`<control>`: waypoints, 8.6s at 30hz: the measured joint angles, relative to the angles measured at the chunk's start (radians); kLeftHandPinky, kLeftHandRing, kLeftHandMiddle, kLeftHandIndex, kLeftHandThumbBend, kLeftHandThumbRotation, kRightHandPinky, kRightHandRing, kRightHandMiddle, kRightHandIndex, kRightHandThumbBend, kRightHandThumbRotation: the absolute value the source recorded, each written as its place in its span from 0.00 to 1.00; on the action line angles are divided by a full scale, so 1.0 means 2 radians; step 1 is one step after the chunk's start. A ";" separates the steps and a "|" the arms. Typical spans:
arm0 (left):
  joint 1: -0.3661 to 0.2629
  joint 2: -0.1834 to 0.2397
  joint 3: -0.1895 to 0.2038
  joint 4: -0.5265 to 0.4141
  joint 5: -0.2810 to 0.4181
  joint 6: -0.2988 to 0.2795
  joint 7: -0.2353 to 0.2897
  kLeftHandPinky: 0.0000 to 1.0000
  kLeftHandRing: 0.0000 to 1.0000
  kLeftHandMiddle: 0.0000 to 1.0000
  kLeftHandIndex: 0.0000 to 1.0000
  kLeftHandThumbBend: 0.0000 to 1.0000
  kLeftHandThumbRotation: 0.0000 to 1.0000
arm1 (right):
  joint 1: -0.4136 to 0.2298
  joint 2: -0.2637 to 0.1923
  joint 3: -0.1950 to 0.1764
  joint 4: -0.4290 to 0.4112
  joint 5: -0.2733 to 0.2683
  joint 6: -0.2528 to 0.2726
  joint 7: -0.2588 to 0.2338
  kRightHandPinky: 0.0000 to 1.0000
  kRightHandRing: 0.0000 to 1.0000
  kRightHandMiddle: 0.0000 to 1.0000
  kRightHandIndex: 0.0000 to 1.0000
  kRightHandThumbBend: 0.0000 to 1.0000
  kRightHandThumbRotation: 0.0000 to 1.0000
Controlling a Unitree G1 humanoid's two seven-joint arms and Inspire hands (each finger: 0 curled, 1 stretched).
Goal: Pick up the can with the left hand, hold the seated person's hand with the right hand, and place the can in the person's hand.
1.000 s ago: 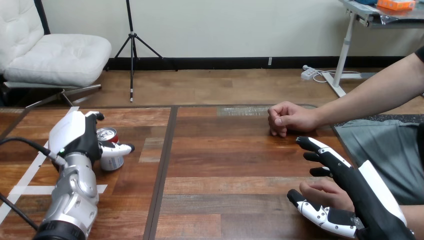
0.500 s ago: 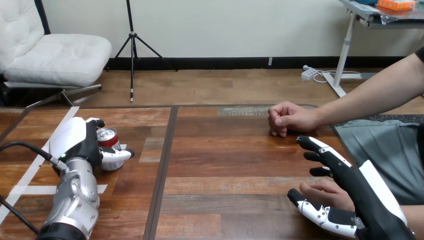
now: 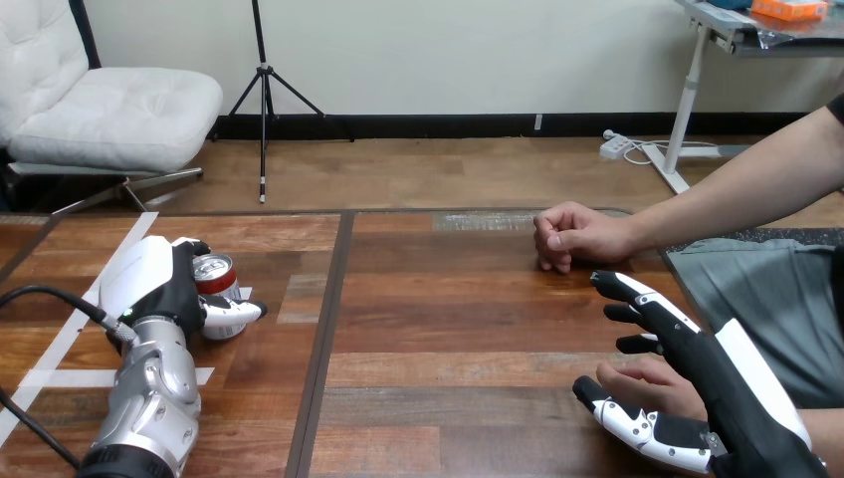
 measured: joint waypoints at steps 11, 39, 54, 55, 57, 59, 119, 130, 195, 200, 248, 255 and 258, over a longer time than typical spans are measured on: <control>0.000 -0.007 0.000 0.001 -0.001 -0.003 0.009 0.68 0.79 0.83 0.81 0.80 0.18 | 0.000 0.000 -0.002 -0.001 0.000 0.000 0.000 0.77 0.87 0.91 0.89 0.42 0.11; -0.003 -0.012 0.000 0.047 -0.007 -0.042 0.053 0.67 0.78 0.82 0.80 0.77 0.18 | 0.000 -0.001 -0.003 -0.009 0.000 0.003 0.000 0.77 0.88 0.91 0.89 0.42 0.11; -0.003 -0.013 0.002 0.074 -0.022 -0.086 0.099 0.62 0.72 0.75 0.73 0.76 0.03 | 0.000 -0.001 -0.003 -0.010 0.000 0.004 0.001 0.77 0.88 0.91 0.89 0.43 0.12; -0.003 -0.013 0.002 0.075 -0.024 -0.091 0.102 0.62 0.71 0.74 0.72 0.76 0.02 | 0.000 -0.001 -0.003 -0.010 0.000 0.004 0.001 0.77 0.88 0.91 0.89 0.43 0.13; -0.003 -0.013 0.003 0.078 -0.026 -0.099 0.109 0.61 0.69 0.72 0.71 0.77 0.02 | 0.000 -0.001 -0.003 -0.010 -0.001 0.004 0.001 0.77 0.88 0.91 0.89 0.43 0.13; -0.003 -0.013 0.003 0.081 -0.029 -0.110 0.118 0.60 0.68 0.70 0.70 0.77 0.01 | 0.000 -0.001 -0.003 -0.011 -0.001 0.004 0.001 0.77 0.88 0.91 0.89 0.42 0.13; -0.007 -0.026 0.019 0.130 -0.059 -0.182 0.175 0.42 0.45 0.49 0.54 0.71 0.00 | 0.008 -0.002 -0.013 -0.016 -0.001 0.004 0.001 0.78 0.88 0.91 0.88 0.42 0.09; -0.007 -0.027 0.017 0.135 -0.056 -0.192 0.181 0.44 0.45 0.48 0.54 0.72 0.00 | 0.009 -0.002 -0.016 -0.017 -0.001 0.004 0.001 0.77 0.88 0.91 0.89 0.43 0.07; 0.009 -0.039 0.023 0.120 -0.085 -0.267 0.180 0.41 0.44 0.48 0.54 0.68 0.00 | 0.010 0.000 -0.015 -0.022 -0.010 0.014 0.004 0.77 0.88 0.91 0.89 0.43 0.19; 0.018 -0.044 0.025 0.102 -0.093 -0.275 0.176 0.41 0.44 0.47 0.54 0.69 0.00 | 0.010 0.000 -0.015 -0.022 -0.011 0.014 0.004 0.77 0.87 0.91 0.89 0.42 0.19; 0.146 -0.112 0.018 -0.169 -0.084 -0.303 0.109 0.40 0.42 0.46 0.51 0.72 0.00 | 0.009 0.002 -0.014 -0.022 -0.017 0.015 -0.001 0.80 0.89 0.92 0.90 0.49 0.14; 0.158 -0.119 0.018 -0.196 -0.080 -0.303 0.099 0.39 0.42 0.47 0.51 0.71 0.00 | 0.008 0.002 -0.014 -0.022 -0.019 0.015 -0.004 0.85 0.93 0.95 0.93 0.57 0.18; 0.161 -0.122 0.018 -0.205 -0.078 -0.303 0.098 0.39 0.42 0.47 0.51 0.71 0.00 | 0.009 0.002 -0.014 -0.024 -0.024 0.015 -0.006 0.90 0.96 0.97 0.94 0.61 0.18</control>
